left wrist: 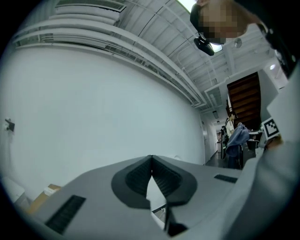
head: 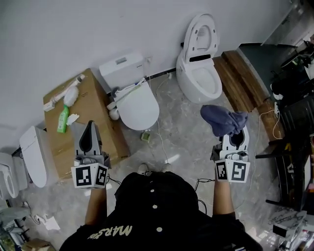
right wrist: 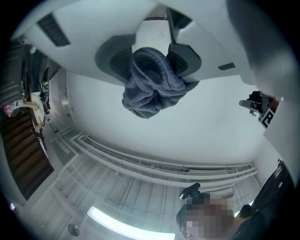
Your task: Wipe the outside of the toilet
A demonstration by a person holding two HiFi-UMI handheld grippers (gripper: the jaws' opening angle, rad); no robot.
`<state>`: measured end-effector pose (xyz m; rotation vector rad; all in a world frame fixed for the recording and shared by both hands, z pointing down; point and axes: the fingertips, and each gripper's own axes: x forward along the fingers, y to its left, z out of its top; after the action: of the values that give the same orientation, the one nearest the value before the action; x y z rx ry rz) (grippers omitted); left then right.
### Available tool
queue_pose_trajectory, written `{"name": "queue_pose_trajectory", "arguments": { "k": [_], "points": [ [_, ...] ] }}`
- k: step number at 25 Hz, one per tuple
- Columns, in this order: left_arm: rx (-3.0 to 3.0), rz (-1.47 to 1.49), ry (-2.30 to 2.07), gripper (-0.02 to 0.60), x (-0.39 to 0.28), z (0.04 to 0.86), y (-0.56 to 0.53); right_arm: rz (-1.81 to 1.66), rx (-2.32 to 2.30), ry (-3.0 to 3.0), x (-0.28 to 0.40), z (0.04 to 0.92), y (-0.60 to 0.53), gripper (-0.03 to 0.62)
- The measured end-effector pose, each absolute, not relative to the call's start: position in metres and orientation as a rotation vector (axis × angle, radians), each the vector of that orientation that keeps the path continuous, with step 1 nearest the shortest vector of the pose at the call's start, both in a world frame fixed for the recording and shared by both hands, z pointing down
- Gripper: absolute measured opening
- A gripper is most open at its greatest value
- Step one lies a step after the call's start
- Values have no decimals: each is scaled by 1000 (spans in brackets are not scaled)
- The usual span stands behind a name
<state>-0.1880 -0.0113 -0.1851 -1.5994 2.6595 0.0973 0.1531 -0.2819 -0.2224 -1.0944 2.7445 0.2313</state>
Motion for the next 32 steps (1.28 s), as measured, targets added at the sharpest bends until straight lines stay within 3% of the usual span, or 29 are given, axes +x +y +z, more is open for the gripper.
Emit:
{"name": "queue_pose_trajectory", "arguments": {
  "k": [32],
  "points": [
    [-1562,96,2667,11,-178,-185,3,201,-980,2811,133,-214,-268,153]
  ]
}}
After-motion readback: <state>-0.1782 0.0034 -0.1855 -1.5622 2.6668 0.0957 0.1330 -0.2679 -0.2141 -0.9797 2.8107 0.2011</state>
